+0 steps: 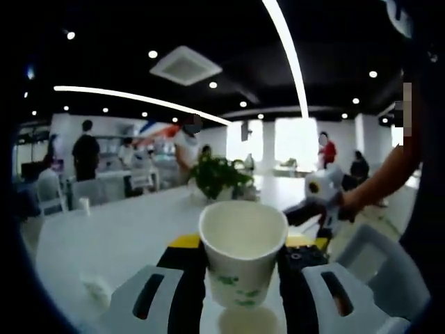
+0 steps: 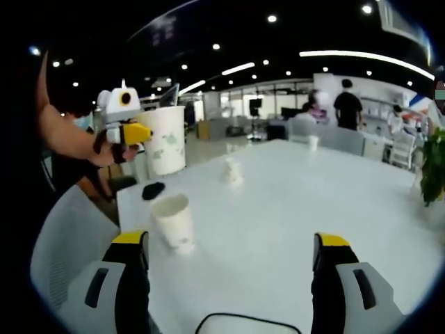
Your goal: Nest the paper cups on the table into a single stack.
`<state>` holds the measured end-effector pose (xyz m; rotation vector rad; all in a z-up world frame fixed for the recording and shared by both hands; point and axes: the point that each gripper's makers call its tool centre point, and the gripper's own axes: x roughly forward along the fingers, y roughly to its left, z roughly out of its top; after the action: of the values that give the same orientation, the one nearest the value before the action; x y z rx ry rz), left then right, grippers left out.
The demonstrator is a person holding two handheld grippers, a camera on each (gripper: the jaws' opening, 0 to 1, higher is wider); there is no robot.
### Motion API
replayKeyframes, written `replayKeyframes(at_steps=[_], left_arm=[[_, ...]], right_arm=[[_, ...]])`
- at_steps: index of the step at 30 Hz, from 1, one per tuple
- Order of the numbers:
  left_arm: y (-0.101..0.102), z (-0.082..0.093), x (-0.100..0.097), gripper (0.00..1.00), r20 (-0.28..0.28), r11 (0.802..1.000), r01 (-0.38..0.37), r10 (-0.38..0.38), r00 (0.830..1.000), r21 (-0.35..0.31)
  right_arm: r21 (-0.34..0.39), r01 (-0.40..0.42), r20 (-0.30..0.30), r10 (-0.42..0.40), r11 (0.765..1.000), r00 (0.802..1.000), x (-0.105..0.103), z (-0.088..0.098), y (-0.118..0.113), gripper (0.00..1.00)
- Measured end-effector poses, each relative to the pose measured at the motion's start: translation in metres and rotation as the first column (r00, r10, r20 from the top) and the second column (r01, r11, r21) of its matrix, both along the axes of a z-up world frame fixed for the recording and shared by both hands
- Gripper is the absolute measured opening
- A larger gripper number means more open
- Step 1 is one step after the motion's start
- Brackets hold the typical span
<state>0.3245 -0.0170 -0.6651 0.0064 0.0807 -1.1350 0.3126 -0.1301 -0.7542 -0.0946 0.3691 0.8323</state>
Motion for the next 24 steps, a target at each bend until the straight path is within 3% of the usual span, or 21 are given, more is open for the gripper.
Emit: replayKeyframes(at_steps=[4, 7, 24], left_arm=[[0.001, -0.013, -0.003, 0.38, -0.008, 1.0, 0.001, -0.001, 1.0, 0.017], [0.003, -0.017, -0.004, 0.38, 0.031, 0.999, -0.007, 0.006, 0.999, 0.033], [0.008, -0.053, -0.007, 0.39, -0.033, 0.999, -0.013, 0.014, 0.999, 0.048]], right_arm=[[-0.004, 0.004, -0.003, -0.004, 1.0, 1.0, 0.0, -0.002, 0.0, 0.97], [-0.009, 0.001, -0.001, -0.001, 1.0, 1.0, 0.0, -0.002, 0.002, 0.97], [-0.017, 0.002, 0.001, -0.002, 1.0, 1.0, -0.006, 0.003, 0.001, 0.97]])
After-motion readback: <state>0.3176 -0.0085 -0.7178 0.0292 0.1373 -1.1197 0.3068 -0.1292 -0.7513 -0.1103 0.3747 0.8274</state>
